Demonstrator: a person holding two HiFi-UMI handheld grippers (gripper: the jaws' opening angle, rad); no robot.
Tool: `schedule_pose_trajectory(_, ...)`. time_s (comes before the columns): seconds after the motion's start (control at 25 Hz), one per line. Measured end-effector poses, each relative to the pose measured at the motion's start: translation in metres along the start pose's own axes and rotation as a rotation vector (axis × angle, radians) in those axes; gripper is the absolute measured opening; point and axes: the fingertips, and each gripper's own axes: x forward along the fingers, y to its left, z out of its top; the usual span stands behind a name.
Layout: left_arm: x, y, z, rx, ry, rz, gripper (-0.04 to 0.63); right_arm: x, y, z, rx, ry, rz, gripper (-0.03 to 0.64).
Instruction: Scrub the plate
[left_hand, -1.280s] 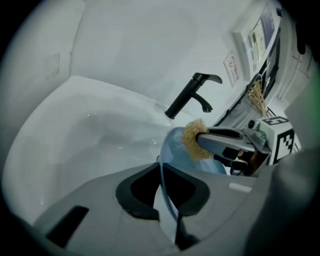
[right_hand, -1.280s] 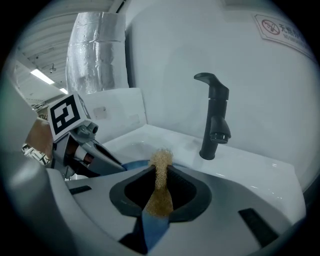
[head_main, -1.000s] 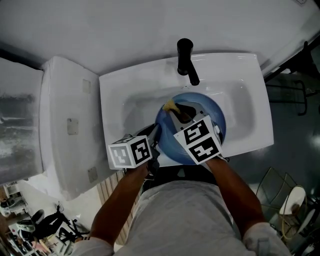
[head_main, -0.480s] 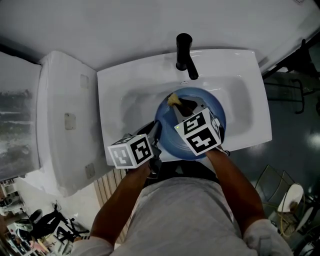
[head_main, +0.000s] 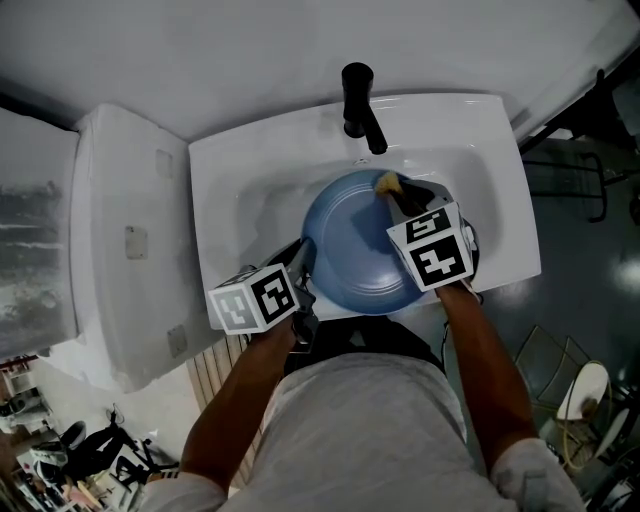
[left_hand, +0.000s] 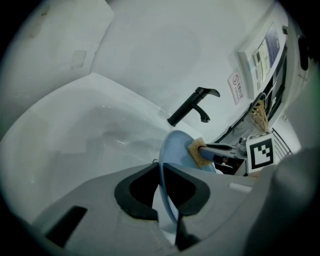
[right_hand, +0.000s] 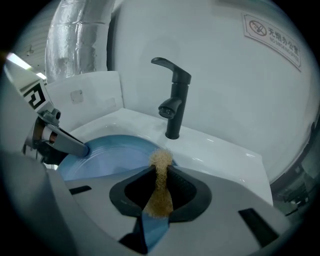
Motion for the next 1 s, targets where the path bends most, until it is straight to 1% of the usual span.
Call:
schedule_pose_trajectory(0.12,0.002,0.004,0.000,-0.011,-0.008,-0.006,0.029,-0.004,-0.005,-0.004,0.002,0.010,-0.016,0.063)
schedule_pose_trajectory(0.24,0.004,0.001,0.000,-0.027,-0.015,-0.028,0.029,-0.010,0.002,0.000,0.011,-0.006,0.001,0.063)
schedule_pose_trajectory(0.4,0.002,-0.001,0.002,-0.029,-0.013,-0.009,0.029,-0.020,0.040,0.021,0.020,-0.063,0.094,0.063)
schedule_pose_trajectory(0.48,0.002,-0.001,0.003,-0.036,-0.016,-0.011,0.029,-0.021,0.066,0.029,0.004,-0.078,0.146,0.063)
schedule_pose_trajectory(0.6,0.003,-0.003,0.003,-0.043,-0.020,-0.016,0.029,-0.015,0.100,0.034,-0.044,-0.079,0.210,0.063)
schedule_pose_trajectory(0.72,0.003,-0.004,0.003,-0.047,-0.021,-0.019,0.031,-0.006,0.125,0.028,-0.079,-0.051,0.252,0.063)
schedule_pose_trajectory(0.84,0.003,-0.004,0.003,-0.048,-0.019,-0.020,0.031,0.002,0.130,0.021,-0.101,-0.027,0.249,0.063)
schedule_pose_trajectory(1.0,0.003,-0.003,0.002,-0.051,-0.019,-0.019,0.031,0.004,0.113,0.015,-0.105,-0.012,0.207,0.063)
